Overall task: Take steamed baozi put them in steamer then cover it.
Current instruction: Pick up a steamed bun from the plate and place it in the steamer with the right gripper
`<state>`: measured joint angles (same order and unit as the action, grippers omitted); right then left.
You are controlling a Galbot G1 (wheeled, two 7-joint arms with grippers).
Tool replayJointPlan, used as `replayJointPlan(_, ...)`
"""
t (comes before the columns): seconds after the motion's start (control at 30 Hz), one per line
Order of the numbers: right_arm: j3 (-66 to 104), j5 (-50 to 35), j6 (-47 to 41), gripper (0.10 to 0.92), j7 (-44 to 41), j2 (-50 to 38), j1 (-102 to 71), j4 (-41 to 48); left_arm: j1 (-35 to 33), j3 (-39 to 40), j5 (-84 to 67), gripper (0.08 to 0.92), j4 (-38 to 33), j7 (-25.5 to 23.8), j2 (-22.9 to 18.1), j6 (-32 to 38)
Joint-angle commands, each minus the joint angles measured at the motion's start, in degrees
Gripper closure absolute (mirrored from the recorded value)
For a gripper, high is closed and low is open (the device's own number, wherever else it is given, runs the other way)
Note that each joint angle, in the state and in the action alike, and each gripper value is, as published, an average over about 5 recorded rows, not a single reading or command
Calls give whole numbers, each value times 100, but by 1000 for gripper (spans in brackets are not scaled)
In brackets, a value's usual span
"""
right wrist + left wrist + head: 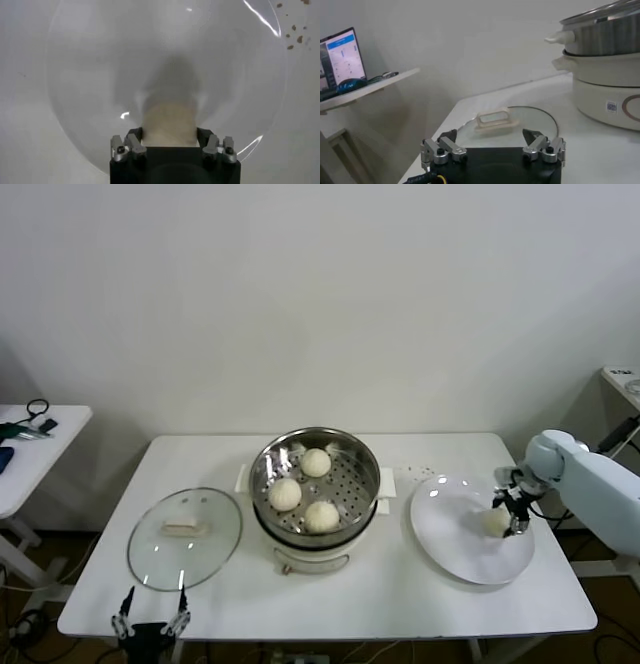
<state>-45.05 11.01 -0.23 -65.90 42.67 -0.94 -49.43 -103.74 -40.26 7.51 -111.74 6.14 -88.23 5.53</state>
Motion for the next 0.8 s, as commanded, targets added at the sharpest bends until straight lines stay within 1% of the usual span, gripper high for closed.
replayJointPlan(0.03, -540, -751, -226, 329, 65, -80, 581, -219, -1, 28, 3, 177, -27, -1, 3, 7)
replayJointPlan(0.23, -1833, -2309, -691, 330, 252, -21, 2174, -588, 25, 119, 34, 177, -63, -2, -4, 1)
replayJointPlan(0.4, -2895, -3512, -938, 326, 314, 347, 3351, -837, 54, 169, 51, 177, -85, -7, -12, 10)
replayJointPlan(0.53, -3498, -4266, -1094, 324, 422, 739, 4111, -1090, 97, 189, 44, 177, -84, -7, -22, 15)
replayJointPlan(0.8, -4146, -5983, -1582, 321, 1366, 1437, 4855, -1860, 115, 305, 60, 177, -152, -7, -76, 53)
